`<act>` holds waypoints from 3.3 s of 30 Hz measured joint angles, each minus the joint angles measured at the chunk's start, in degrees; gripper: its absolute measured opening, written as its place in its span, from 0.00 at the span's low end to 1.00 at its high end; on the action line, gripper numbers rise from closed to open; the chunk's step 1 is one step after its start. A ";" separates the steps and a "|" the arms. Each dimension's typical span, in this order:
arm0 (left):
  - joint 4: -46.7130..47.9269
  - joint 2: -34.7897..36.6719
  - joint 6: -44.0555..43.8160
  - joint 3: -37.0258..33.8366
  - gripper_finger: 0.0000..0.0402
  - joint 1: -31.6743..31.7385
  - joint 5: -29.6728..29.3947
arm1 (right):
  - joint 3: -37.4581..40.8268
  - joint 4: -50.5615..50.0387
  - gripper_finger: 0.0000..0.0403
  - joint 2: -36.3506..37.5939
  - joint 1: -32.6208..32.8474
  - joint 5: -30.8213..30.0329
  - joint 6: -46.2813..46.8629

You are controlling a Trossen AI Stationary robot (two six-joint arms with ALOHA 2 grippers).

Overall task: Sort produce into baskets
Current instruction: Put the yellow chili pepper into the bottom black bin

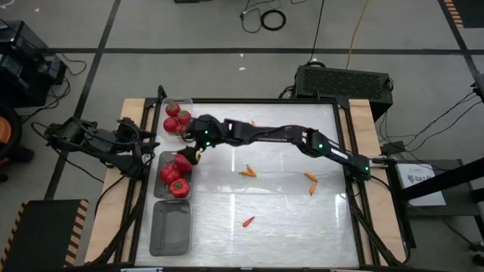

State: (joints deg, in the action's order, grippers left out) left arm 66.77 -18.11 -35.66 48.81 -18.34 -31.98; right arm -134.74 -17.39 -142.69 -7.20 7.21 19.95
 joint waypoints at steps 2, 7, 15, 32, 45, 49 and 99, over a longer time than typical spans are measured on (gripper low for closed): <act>-1.29 -0.33 0.00 -1.26 0.54 0.01 0.55 | 0.02 -6.39 0.89 2.23 -0.39 2.23 0.10; -11.28 -2.48 2.56 -7.26 0.54 0.01 5.20 | 0.00 -29.14 0.89 9.25 -0.46 3.70 -3.19; -31.86 -12.65 14.60 -13.13 0.54 2.99 11.72 | 0.02 -57.30 0.89 14.05 2.40 3.16 -5.95; -66.01 -51.92 26.11 -8.60 0.54 22.50 46.70 | 10.63 -71.98 0.89 25.50 18.66 -9.03 6.07; -60.55 -81.11 32.16 11.15 0.54 22.44 46.04 | 63.20 -42.51 0.86 65.07 29.42 -12.46 36.75; -60.04 -85.14 33.37 12.87 0.54 22.44 44.14 | 70.30 -40.65 0.76 71.14 32.50 -16.08 41.26; -48.50 -73.76 16.39 13.26 0.09 16.10 46.21 | 76.56 -29.36 0.00 77.88 32.55 -23.72 24.86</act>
State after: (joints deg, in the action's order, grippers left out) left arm 18.27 -91.87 -19.27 62.06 -2.23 14.23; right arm -58.17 -46.75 -64.82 25.34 -16.51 44.80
